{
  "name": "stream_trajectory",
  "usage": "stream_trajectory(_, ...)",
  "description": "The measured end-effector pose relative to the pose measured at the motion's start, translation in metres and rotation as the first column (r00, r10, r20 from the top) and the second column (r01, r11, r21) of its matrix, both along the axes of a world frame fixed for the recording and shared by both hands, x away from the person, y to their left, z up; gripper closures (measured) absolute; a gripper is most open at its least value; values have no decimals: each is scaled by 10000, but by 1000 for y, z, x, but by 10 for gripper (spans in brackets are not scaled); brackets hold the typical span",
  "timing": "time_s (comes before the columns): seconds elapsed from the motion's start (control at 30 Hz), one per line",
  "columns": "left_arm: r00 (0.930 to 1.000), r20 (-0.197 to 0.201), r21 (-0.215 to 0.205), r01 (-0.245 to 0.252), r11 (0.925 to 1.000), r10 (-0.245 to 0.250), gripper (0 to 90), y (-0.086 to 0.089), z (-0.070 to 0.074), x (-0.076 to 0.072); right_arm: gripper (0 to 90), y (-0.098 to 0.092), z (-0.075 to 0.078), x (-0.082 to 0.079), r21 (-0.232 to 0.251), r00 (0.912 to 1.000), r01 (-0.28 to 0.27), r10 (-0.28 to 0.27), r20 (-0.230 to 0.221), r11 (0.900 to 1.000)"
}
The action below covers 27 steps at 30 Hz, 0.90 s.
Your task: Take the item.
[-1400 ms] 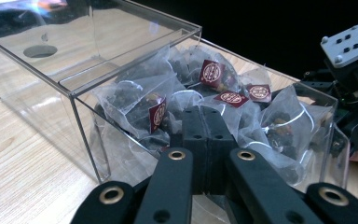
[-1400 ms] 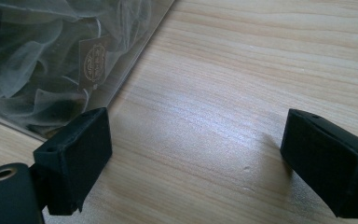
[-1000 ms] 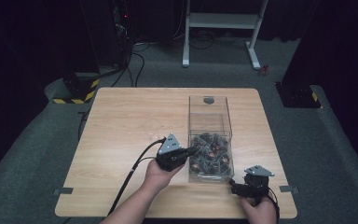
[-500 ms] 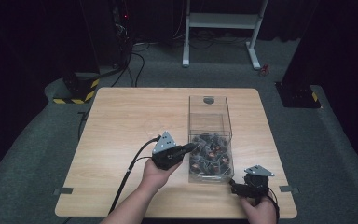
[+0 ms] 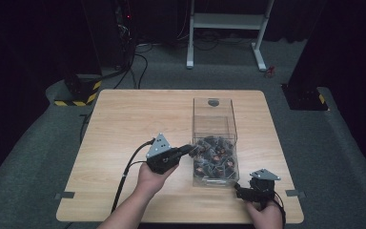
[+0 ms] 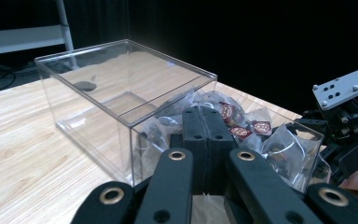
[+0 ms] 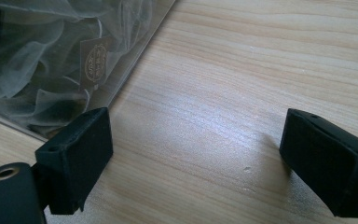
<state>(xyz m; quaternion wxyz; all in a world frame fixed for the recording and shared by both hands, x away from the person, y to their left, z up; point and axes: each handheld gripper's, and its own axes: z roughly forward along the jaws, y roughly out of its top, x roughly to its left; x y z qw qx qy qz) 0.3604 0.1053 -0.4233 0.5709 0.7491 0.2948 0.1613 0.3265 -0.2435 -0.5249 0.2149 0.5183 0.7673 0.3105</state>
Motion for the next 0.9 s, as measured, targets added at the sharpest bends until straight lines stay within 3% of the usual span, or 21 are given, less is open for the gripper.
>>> stream_trajectory(0.37, 9989, 161, 70, -432, 9990, 431, 898, 21, 6, 2, 92, 0, 0, 0, -5, 10000, -3, 3, 3, 10000)
stream_trajectory(0.9, 9973, 179, -117, -715, 9974, 717, 898, 34, 10, 4, 94, 0, 0, 0, -4, 10000, -8, 8, 8, 10000)
